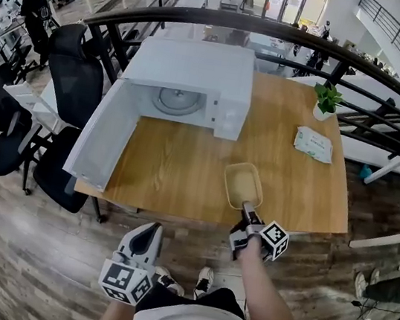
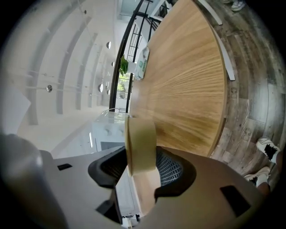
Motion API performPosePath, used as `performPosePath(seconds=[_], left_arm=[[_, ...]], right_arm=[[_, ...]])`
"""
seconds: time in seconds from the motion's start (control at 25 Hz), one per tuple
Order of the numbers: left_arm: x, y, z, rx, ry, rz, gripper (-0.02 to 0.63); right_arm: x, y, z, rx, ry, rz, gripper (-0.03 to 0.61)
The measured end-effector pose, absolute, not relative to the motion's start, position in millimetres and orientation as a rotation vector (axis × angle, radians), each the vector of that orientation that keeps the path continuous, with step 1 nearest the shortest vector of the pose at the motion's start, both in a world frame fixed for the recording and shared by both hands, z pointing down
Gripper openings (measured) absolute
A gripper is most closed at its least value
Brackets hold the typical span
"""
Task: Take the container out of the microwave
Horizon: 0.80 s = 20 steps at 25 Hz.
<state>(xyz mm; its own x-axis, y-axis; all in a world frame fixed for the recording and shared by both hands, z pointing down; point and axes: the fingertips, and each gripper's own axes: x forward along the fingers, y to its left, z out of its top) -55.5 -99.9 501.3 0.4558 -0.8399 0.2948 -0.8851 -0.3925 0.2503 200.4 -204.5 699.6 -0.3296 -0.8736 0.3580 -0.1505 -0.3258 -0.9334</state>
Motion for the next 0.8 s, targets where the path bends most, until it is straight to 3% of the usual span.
performPosePath(seconds=[0.48, 0.56, 0.8], left_arm=[[-44, -103, 507, 2.325, -1.459, 0.198, 0.035], [-44, -104, 507, 2.324, -1.46, 0.198, 0.035], [-45, -99, 508, 2.324, -1.461, 0.197, 0.035]], right_arm=[[216, -210, 714, -1.384, 1.358, -1.704, 0.208], [215, -213, 710, -1.361, 1.391, -1.685, 0.273], [204, -211, 703, -1.416, 1.619, -1.666, 0.336]])
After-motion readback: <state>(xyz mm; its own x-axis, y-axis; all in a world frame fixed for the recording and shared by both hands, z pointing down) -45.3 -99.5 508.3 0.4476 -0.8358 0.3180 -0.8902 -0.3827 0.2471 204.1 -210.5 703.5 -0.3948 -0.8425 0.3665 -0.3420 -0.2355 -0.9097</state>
